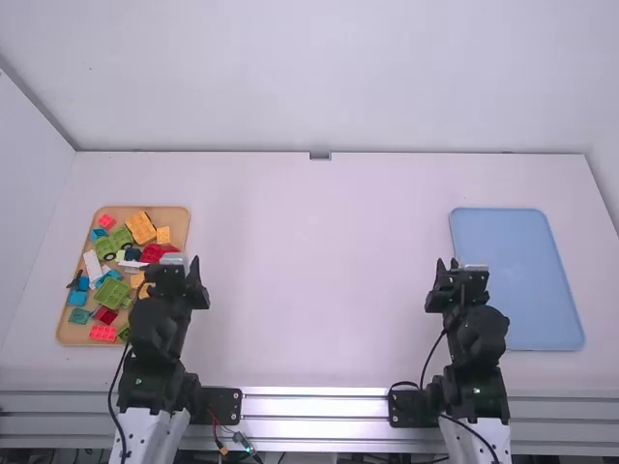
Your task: Assemble lego blocks to make yellow taxi
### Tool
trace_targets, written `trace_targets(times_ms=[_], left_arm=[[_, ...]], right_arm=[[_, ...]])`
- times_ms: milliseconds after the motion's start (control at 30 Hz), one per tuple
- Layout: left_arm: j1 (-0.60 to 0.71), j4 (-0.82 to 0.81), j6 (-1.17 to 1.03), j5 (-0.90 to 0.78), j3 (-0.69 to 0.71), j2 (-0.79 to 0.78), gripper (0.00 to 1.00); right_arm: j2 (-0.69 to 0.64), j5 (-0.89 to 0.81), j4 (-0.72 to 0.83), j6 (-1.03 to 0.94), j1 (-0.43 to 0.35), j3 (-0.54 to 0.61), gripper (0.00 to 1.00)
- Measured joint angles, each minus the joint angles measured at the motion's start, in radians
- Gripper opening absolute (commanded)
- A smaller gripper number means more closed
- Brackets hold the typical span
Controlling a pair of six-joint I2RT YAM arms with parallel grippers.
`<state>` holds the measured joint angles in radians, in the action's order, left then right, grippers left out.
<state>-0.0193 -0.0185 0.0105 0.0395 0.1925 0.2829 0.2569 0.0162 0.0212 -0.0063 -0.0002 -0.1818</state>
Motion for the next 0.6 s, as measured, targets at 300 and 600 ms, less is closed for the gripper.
trace_targets(times_ms=[300,600], left_arm=[[-0.027,-0.016,0.038,0.074,0.161,0.214,0.46],[-0.051,-0.010,0.055,0.130,0.310,0.415,0.63]], right_arm=[[0.229,0.008,0.002,0.001,0.000,-0.153,0.47],[0.458,0.019,0.009,0.000,0.023,-0.299,0.64]])
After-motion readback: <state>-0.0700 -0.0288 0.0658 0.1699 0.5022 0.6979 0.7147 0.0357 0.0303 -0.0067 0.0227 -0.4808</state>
